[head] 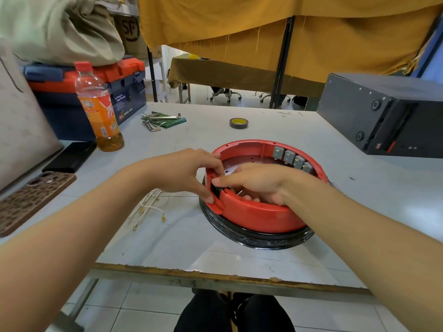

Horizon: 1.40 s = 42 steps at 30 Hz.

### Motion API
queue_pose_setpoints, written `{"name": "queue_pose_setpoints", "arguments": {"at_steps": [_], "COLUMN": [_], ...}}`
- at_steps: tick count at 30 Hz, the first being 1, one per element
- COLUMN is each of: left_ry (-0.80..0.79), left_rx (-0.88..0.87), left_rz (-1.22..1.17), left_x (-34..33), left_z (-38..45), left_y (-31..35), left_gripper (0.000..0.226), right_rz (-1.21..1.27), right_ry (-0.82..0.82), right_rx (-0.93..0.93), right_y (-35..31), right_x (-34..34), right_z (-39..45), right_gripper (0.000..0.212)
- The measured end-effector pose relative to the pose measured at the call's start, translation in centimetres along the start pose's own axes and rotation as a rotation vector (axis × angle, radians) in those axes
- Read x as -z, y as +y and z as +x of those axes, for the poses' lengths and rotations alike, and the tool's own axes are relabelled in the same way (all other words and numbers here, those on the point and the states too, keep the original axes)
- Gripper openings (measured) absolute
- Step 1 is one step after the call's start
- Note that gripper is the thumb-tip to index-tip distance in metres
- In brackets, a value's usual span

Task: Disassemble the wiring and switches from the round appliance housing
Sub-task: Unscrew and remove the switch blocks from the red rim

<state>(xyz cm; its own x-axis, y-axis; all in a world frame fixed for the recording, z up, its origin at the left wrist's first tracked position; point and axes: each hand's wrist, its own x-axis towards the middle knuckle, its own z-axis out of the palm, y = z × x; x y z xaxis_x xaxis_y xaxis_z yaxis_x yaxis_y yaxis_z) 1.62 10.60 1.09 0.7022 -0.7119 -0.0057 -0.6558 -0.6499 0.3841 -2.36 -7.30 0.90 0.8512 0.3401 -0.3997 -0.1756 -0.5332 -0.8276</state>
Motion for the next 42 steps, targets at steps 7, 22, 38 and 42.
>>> {"name": "queue_pose_setpoints", "arguments": {"at_steps": [7,22,38,42], "left_ry": [0.043,0.048,0.013,-0.004], "left_rx": [-0.028,-0.027,0.02,0.042], "left_rz": [0.034,0.009,-0.082,-0.214], "left_x": [-0.27,-0.35,-0.21,-0.03], "left_z": [0.0,0.1,0.07,-0.06], "left_y": [0.13,-0.22,0.08,0.09], "left_gripper": [0.043,0.044,0.045,0.042], "right_rz": [0.123,0.159,0.322,0.317], "right_ry": [-0.036,-0.008,-0.055,-0.053], "right_rx": [0.023,0.026,0.108,0.114], "right_y": [0.24,0.3,0.44,0.63], "right_x": [0.0,-0.28,0.24,0.23], "right_z": [-0.04,-0.15,-0.16,-0.11], "right_gripper": [0.03,0.03,0.019,0.019]}}
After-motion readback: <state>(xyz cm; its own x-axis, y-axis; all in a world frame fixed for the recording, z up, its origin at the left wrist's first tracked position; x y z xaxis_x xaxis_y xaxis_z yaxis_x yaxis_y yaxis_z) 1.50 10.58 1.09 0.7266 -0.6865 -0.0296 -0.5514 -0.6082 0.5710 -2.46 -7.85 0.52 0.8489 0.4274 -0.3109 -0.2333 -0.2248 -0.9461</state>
